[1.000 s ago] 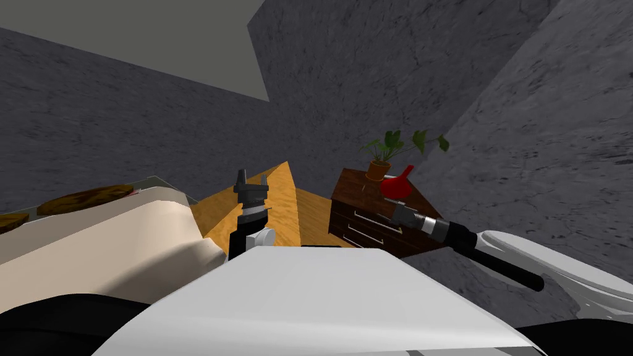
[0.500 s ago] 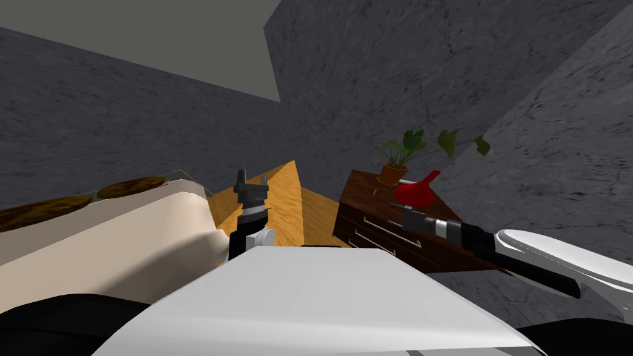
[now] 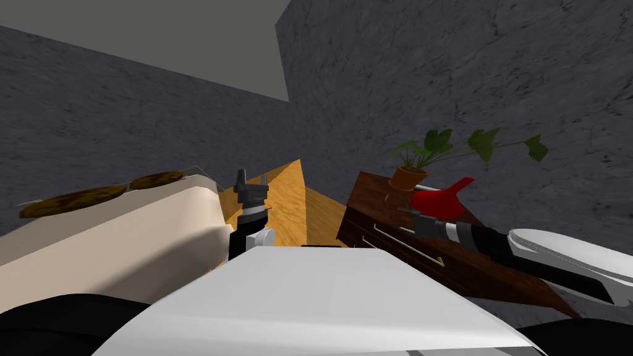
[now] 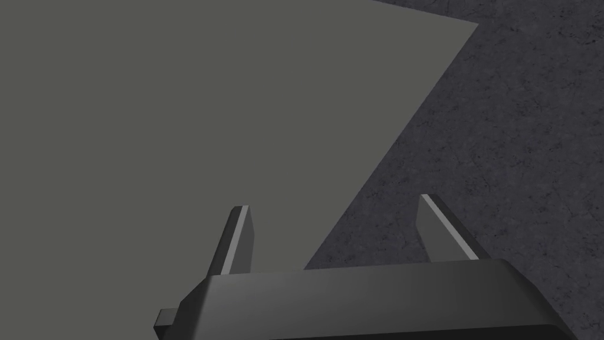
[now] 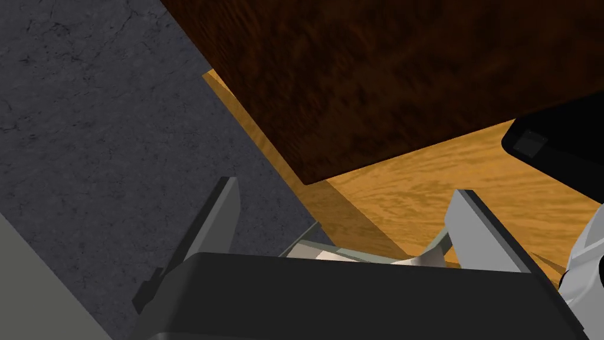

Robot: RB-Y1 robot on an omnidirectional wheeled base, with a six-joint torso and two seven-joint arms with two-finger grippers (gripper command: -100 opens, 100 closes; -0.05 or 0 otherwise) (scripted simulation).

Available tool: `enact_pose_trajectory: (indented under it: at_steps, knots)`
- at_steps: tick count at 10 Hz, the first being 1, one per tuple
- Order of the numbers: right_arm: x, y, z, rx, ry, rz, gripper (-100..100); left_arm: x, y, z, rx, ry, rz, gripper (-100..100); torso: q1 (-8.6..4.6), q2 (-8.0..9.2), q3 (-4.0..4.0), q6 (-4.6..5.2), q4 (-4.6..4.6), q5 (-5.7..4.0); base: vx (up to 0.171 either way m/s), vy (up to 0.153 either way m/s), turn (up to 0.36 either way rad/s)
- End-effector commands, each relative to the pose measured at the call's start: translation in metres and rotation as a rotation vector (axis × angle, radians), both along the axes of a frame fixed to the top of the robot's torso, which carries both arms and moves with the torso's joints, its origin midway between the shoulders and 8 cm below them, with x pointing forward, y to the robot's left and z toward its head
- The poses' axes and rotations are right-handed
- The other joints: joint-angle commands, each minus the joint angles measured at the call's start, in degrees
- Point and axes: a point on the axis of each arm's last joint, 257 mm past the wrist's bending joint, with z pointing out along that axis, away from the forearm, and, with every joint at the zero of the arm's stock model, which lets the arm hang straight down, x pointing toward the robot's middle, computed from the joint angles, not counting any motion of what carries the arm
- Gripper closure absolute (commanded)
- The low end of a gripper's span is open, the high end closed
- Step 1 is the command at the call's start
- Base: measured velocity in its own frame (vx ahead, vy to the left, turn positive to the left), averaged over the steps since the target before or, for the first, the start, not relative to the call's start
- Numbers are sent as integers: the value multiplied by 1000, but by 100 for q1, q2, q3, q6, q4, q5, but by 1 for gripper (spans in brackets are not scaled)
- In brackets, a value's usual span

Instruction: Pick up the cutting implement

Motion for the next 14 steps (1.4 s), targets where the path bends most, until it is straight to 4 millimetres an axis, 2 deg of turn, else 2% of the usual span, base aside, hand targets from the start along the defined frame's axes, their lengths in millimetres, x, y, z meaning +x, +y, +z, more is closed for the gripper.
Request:
enact_pose_trajectory:
  at_steps: [1,2,4,5,7,8,9,10,12,13,14]
  knots:
    - [-12,-22,-8,-91,41,42,-100,0,0,0,0,0,0,0,0,0,0,0,0,0,49,33,213]
    - [-14,-29,-9,-96,46,28,-100,0,0,0,0,0,0,0,3,-7,-3,-8,-1,1,61,31,141]
    - [-41,-65,-22,-237,137,99,-100,0,0,0,0,0,0,0,11,-18,-10,-8,-4,2,106,63,306]
    - [-45,-77,-24,-258,142,88,-100,0,0,0,0,0,0,0,16,-38,-22,-11,-9,4,109,22,112]
    - [-82,-120,-33,-385,246,141,-100,0,0,0,0,0,0,0,4,-29,-17,-5,-7,1,126,38,258]
    - [-82,-121,-33,-387,246,143,-100,0,0,0,0,0,0,0,11,-43,-25,-10,-10,1,112,28,105]
    - [-103,-140,-37,-438,303,167,-100,0,0,0,0,0,0,0,10,-32,-19,1,-8,3,97,16,164]
    - [-103,-140,-37,-438,303,167,-100,0,0,0,0,0,0,0,5,-27,-16,-5,-7,1,70,9,94]
    - [-146,-173,-42,-513,412,209,-100,0,0,0,0,0,0,0,3,-20,-11,-3,-4,1,122,11,220]
    - [-146,-173,-42,-513,412,209,-100,0,0,0,0,0,0,0,2,-38,-22,-6,-9,0,106,-3,104]
    - [-167,-186,-44,-538,462,227,-100,0,0,0,0,0,0,0,2,-28,-17,1,-7,0,95,3,135]
